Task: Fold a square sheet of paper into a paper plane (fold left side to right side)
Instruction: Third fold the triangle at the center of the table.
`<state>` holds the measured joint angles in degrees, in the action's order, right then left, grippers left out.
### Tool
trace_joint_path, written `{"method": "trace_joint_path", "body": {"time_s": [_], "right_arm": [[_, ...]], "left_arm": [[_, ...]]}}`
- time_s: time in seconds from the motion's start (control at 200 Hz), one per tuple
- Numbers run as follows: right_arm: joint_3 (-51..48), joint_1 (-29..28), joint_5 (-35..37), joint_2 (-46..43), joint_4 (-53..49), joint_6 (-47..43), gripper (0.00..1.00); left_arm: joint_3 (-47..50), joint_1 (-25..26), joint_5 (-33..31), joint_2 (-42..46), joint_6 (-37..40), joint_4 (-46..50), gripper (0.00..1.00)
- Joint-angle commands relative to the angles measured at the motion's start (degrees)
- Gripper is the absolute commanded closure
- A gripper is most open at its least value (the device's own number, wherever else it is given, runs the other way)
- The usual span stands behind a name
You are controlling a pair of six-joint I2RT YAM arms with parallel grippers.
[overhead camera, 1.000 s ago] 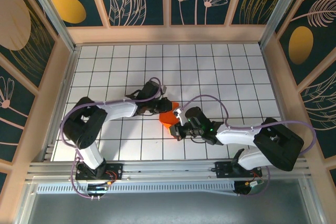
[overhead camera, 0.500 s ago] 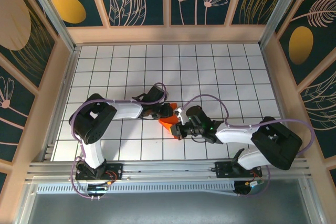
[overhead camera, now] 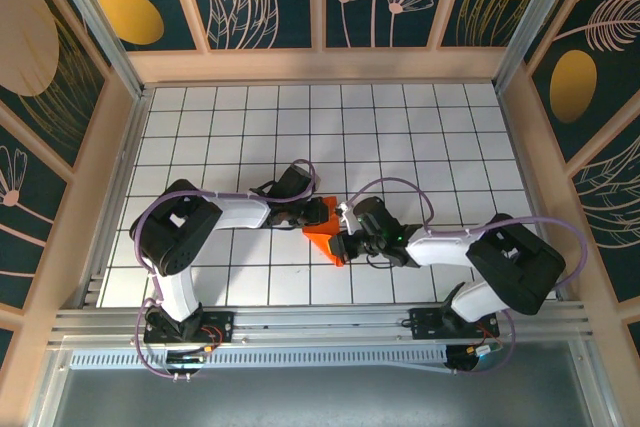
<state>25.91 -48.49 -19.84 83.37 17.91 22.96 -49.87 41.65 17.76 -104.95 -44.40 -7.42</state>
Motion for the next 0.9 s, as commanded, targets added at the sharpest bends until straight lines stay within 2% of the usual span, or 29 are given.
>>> {"method": "trace_joint_path", "body": {"time_s": [0.0, 0.896], "right_arm": [[1.8, 0.8, 0.3, 0.9, -2.0, 0.5, 1.0], [2.5, 2.4, 2.8, 1.7, -2.9, 0.7, 1.0]], "left_arm": [[1.8, 0.4, -1.4, -1.0, -0.3, 3.4, 0.88], [1.9, 0.7, -1.6, -1.1, -0.5, 3.4, 0.88]]}}
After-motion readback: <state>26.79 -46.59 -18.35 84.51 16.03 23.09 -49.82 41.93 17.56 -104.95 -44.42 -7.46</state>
